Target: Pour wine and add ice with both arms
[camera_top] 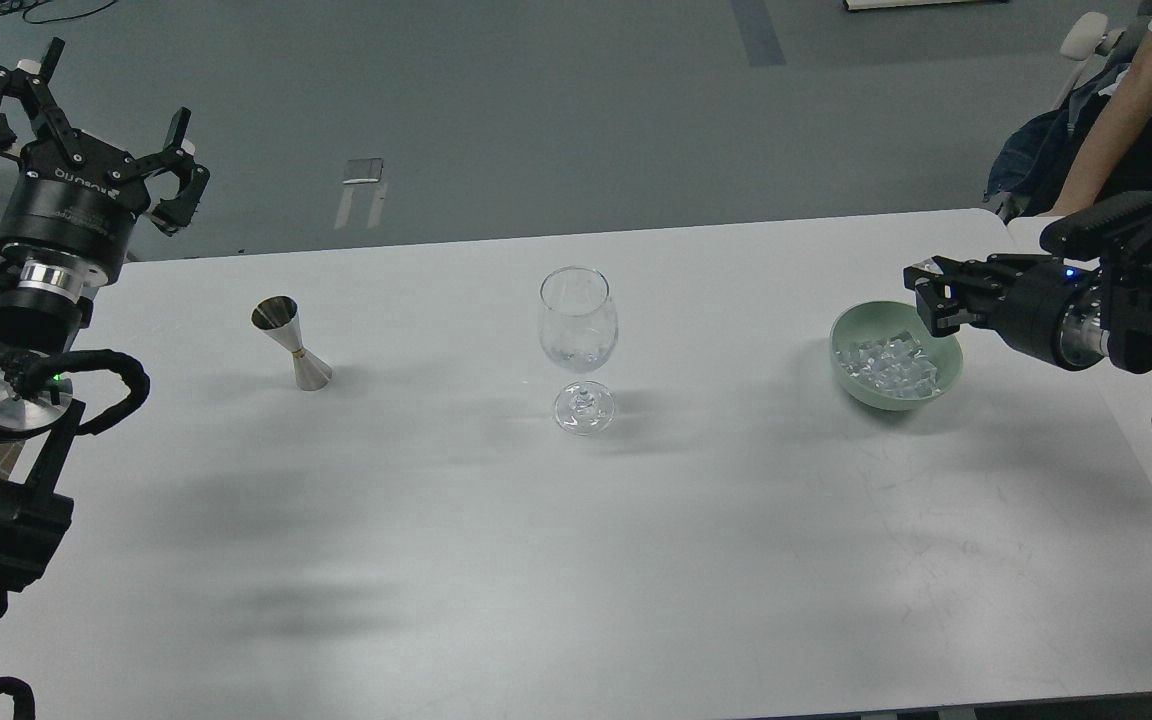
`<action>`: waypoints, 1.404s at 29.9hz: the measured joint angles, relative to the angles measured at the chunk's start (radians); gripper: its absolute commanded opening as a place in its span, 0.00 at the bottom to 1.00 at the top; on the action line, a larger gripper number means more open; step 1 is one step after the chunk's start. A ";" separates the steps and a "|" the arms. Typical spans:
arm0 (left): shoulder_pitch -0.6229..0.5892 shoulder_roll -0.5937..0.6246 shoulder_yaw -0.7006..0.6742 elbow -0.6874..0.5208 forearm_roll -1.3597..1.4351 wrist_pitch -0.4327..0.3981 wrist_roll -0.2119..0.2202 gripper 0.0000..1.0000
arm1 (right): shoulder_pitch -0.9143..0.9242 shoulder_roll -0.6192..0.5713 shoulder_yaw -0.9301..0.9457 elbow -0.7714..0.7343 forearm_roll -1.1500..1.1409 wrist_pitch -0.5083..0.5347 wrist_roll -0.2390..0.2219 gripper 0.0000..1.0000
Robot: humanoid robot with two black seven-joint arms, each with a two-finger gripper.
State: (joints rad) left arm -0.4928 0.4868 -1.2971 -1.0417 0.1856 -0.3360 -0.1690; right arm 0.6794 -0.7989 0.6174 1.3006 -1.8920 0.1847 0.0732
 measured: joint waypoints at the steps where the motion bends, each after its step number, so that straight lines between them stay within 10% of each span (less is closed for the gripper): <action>1: -0.001 0.002 0.000 0.000 0.000 0.000 0.000 0.98 | 0.002 0.000 0.018 0.008 0.008 0.001 0.000 0.12; 25: 0.002 0.016 0.010 -0.001 0.002 0.004 0.003 0.98 | 0.263 0.502 -0.084 0.027 -0.028 0.030 -0.014 0.11; 42: 0.003 0.019 0.004 -0.001 0.001 0.009 -0.001 0.98 | 0.253 0.543 -0.116 -0.009 -0.057 0.029 -0.013 0.12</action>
State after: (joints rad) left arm -0.4900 0.5061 -1.2930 -1.0427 0.1871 -0.3268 -0.1703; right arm 0.9319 -0.2557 0.5019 1.2917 -1.9486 0.2138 0.0597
